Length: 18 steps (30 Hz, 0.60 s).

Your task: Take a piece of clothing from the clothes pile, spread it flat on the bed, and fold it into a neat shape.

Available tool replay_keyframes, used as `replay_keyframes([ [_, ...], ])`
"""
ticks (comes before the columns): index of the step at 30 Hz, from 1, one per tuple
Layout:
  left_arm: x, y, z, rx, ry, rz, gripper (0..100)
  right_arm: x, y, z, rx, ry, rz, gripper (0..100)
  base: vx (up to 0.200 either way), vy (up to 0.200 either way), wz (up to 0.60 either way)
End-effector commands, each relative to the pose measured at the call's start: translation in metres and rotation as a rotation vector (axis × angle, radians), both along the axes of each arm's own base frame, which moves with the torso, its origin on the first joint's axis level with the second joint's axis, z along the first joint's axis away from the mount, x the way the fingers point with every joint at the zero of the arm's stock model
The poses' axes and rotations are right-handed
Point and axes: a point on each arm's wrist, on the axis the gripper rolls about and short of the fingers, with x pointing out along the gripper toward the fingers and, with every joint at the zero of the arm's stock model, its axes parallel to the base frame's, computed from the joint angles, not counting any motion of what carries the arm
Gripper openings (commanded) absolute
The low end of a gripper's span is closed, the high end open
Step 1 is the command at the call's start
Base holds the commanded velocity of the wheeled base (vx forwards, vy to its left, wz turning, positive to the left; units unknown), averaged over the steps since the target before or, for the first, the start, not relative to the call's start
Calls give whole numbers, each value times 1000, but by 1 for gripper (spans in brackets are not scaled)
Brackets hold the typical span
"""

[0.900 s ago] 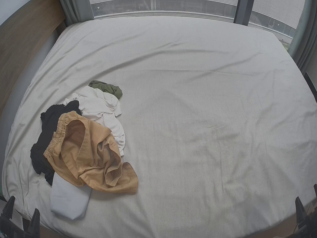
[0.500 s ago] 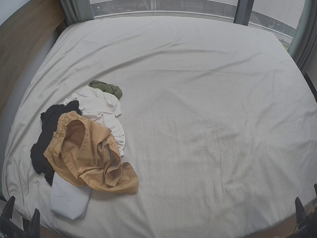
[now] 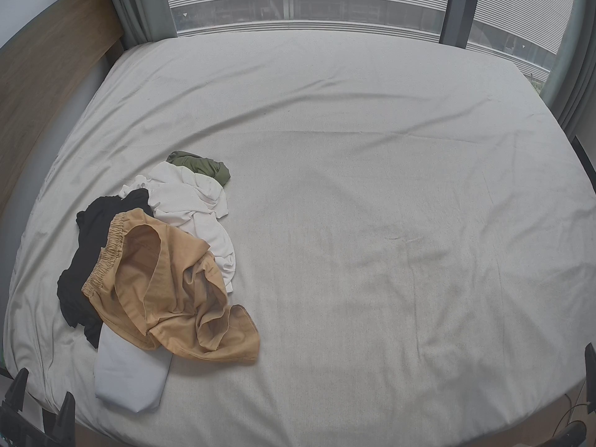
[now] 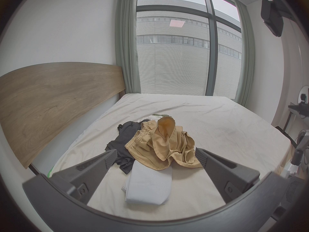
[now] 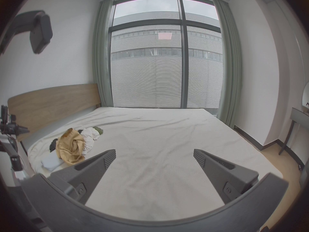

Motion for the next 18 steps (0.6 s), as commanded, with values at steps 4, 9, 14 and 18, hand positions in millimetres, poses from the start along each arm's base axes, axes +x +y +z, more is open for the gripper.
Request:
replay_keyframes([
  [4, 0, 0, -5, -1, 1, 1, 100, 35, 3, 41, 181, 157, 177, 100, 0, 0, 0],
  [9, 0, 0, -5, -1, 1, 1, 100, 51, 5, 56, 257, 219, 240, 100, 0, 0, 0],
  [14, 0, 0, -5, -1, 2, 1, 100, 66, 8, 60, 256, 277, 296, 100, 0, 0, 0],
  [18, 0, 0, -5, -1, 1, 1, 100, 83, 11, 65, 258, 299, 348, 100, 0, 0, 0],
])
